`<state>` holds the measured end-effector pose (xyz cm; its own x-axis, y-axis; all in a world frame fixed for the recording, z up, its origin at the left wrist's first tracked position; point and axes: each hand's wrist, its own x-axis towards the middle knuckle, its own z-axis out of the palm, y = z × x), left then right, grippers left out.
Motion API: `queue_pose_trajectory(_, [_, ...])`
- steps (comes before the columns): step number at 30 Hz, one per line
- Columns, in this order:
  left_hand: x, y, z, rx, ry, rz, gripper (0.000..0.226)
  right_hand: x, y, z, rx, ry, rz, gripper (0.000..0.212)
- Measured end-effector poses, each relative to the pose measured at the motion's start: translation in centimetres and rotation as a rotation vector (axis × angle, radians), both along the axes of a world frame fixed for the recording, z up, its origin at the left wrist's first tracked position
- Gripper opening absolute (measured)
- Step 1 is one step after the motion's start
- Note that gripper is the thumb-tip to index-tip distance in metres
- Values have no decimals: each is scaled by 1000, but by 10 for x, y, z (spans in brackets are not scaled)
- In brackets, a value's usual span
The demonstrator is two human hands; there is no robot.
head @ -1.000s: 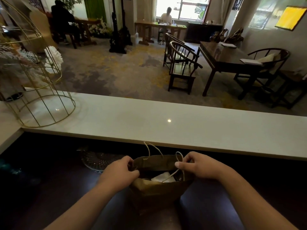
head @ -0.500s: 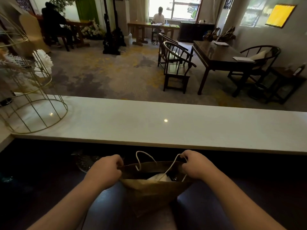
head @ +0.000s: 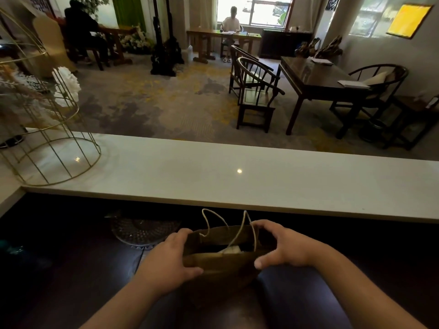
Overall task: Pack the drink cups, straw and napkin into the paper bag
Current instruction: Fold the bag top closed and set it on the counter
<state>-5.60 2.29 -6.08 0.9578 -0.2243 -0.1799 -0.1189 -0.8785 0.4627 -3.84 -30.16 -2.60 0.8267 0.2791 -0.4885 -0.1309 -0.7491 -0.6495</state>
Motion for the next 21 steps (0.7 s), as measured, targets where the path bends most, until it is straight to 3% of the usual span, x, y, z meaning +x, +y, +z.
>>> queue_pose_trajectory(2, [3,0,-1,24,-57,21,64,-3,1,-1,-135,-21,77,108])
queue_pose_trajectory(3, [5,0,-1,35,-81,31,53,-3,3,-5,-211,-79,95,101])
queue_pose_trajectory(5, [8,0,-2,36,-95,50,37,0,7,-16,-294,-265,85,67])
queue_pose_trajectory(7, [12,1,-4,26,-91,63,29,4,10,-26,-304,-387,64,38])
queue_pose_trajectory(12, [27,5,-13,5,-79,52,22,12,20,-34,-253,-477,58,17])
queue_pose_trajectory(16, [39,10,-13,-41,-79,68,18,14,23,-32,-243,-447,-20,27])
queue_pose_trajectory(21, [42,17,-15,-14,55,-6,22,-1,18,-39,-166,-406,-97,37])
